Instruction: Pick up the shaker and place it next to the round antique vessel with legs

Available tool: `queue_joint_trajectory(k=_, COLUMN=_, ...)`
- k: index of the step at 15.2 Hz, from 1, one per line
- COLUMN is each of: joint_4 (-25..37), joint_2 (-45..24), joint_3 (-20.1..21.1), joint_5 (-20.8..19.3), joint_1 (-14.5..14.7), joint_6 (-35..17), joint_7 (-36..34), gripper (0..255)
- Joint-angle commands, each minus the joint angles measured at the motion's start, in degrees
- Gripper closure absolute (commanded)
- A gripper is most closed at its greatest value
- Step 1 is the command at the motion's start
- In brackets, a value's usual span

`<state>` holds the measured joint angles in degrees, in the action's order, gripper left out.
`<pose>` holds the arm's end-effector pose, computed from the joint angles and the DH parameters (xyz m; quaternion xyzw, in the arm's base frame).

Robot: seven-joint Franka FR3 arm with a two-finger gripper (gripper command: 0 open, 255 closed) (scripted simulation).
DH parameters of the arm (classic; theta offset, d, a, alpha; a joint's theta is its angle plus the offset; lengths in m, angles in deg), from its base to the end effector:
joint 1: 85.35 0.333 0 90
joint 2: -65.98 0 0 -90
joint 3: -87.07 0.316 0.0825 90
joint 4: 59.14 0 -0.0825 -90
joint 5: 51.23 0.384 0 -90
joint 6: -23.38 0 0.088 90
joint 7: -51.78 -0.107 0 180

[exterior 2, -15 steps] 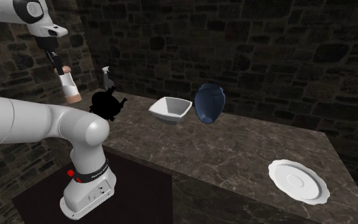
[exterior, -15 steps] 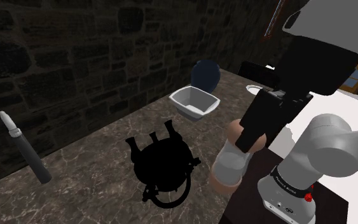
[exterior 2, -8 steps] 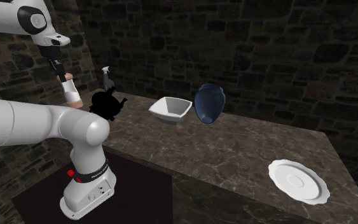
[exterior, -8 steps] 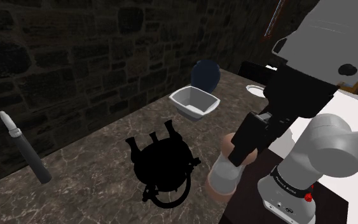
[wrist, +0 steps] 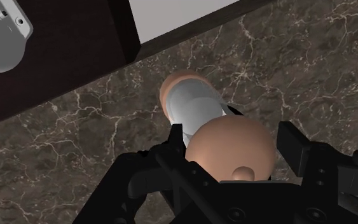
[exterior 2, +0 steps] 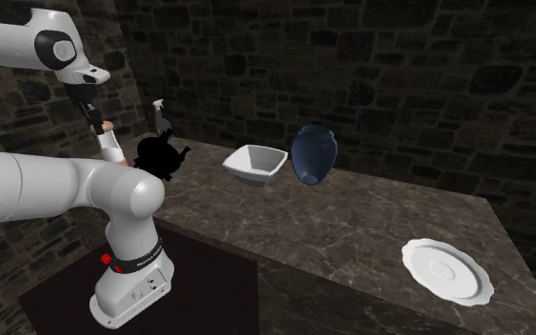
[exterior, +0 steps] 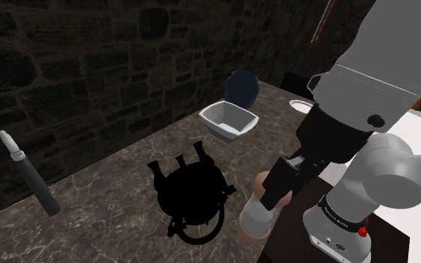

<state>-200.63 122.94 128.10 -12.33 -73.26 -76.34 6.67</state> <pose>0.1244 0.3365 0.5201 -0.9932 0.0820 -0.0207 0.0806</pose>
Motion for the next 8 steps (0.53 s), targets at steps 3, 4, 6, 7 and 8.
queue_joint_trajectory(k=3, joint_4=-2.7, joint_2=0.2, joint_3=1.9, joint_5=1.7, joint_1=0.5, joint_6=-2.7, joint_7=0.4, gripper=255)
queue_joint_trajectory(k=4, joint_4=-3.4, joint_2=0.2, joint_3=2.3, joint_5=2.1, joint_1=0.6, joint_6=-3.4, joint_7=0.5, gripper=255)
queue_joint_trajectory(k=6, joint_4=-4.7, joint_2=0.2, joint_3=3.2, joint_5=2.9, joint_1=0.8, joint_6=-4.7, joint_7=0.8, gripper=255)
queue_joint_trajectory(k=7, joint_4=-5.3, joint_2=0.2, joint_3=3.6, joint_5=3.3, joint_1=0.9, joint_6=-5.4, joint_7=0.9, gripper=255)
queue_joint_trajectory(k=8, joint_4=-5.9, joint_2=0.2, joint_3=4.1, joint_5=3.8, joint_1=1.0, joint_6=-6.1, joint_7=1.1, gripper=255)
